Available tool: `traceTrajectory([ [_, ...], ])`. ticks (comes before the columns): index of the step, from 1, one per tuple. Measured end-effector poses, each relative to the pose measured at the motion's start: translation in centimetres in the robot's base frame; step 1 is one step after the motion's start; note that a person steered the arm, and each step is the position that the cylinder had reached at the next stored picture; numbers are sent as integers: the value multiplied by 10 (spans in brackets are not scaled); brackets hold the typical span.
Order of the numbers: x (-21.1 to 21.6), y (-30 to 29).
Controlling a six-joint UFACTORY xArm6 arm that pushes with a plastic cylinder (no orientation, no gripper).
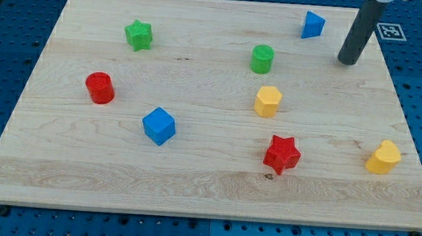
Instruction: Move the green circle parallel to the green star
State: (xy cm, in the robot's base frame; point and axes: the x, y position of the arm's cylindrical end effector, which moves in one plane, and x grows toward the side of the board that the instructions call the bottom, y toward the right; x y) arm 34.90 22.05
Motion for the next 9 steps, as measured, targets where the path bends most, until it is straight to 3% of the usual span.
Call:
traceTrajectory([
  [3,40,-39],
  [9,21,-151],
])
